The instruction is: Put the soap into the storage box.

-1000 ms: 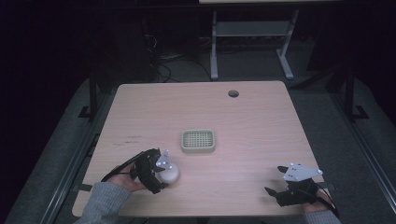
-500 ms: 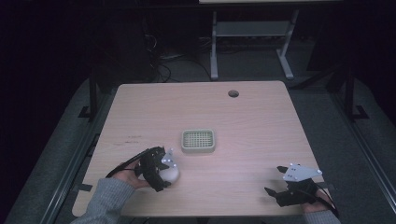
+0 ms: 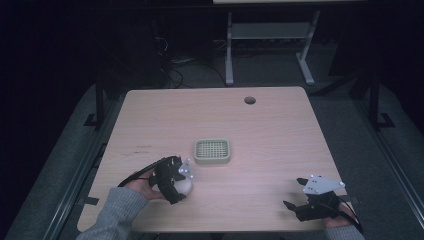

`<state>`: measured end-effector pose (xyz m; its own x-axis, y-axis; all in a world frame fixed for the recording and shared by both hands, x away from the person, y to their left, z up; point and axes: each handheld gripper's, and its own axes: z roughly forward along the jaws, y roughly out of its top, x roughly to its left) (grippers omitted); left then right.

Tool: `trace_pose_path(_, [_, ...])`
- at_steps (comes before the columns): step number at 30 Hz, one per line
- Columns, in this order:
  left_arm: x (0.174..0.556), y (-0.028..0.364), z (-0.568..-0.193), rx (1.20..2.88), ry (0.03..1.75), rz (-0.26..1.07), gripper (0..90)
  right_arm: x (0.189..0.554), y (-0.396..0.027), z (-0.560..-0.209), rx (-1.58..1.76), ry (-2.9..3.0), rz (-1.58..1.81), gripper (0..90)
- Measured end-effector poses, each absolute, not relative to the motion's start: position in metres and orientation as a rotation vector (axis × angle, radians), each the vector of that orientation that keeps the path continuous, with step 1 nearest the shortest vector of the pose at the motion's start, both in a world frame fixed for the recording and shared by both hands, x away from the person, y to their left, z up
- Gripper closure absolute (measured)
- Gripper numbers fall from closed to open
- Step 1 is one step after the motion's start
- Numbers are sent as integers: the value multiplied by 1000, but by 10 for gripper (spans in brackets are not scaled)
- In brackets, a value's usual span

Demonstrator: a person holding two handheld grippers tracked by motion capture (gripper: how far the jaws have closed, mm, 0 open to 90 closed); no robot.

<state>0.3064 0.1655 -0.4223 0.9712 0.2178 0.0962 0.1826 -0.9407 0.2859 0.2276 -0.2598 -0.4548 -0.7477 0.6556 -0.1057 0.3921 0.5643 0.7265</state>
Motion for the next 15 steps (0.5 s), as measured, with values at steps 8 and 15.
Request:
trace_pose_path(8, [311, 164, -427, 2859, 307, 165, 170, 228, -260, -455, 853, 2438, 1000, 138])
trace_pose_path(15, [313, 161, -433, 2895, 294, 145, 175, 228, -260, -455, 851, 2438, 998, 138])
